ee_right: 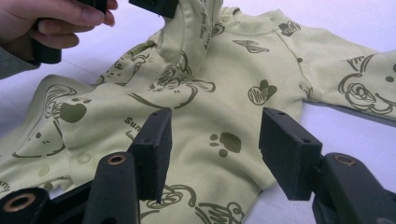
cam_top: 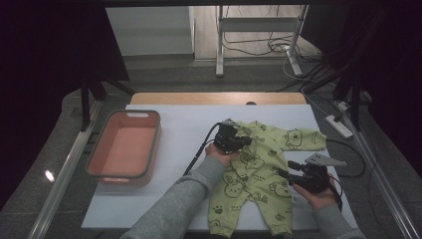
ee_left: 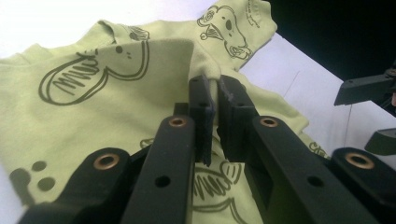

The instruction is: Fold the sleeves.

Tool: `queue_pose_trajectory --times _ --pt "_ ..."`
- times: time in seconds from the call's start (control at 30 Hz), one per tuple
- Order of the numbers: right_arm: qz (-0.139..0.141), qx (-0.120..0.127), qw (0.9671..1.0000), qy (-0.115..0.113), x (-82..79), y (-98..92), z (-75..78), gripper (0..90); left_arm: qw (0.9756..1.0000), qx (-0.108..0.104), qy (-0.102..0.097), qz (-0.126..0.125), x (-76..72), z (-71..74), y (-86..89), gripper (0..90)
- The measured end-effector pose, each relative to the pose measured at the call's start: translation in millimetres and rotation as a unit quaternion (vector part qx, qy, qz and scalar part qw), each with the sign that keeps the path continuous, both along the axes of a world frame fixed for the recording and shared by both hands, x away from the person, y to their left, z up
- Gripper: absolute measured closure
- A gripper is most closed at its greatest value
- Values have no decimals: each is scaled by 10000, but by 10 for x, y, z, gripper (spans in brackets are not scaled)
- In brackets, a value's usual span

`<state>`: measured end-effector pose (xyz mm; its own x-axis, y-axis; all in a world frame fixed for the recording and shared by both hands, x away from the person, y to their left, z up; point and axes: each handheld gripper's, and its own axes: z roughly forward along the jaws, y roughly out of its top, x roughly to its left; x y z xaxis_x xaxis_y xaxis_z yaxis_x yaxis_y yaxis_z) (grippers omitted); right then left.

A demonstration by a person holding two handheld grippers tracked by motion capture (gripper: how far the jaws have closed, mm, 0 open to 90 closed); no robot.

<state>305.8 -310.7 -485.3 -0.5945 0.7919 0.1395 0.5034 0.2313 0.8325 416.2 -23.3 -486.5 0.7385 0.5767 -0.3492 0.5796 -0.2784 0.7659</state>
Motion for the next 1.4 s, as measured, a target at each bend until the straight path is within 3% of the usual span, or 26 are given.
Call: queue_pose_trajectory --times 0.13,0.27,0.37,0.6,1.1,1.4 --pt "11 -5 10000 6 1 4 -3 454 9999 -78 64 -61 30 -29 -82 814" --pt "8 -4 10000 1 4 -4 -7 454 9995 -229 45 -227 37 -65 -122 646" --pt "-3 -5 10000 20 2 -11 -12 454 9996 -173 -30 -235 36 -47 -91 535" --pt "-8 -9 10000 23 4 -11 -14 454 9996 -246 -102 -79 -12 32 114 422" --pt "-29 -56 10000 48 63 4 -29 453 9992 -149 -197 305 -318 86 742 395" --pt "-62 -91 9999 71 117 4 -49 453 9990 -190 -212 354 -538 109 961 391"
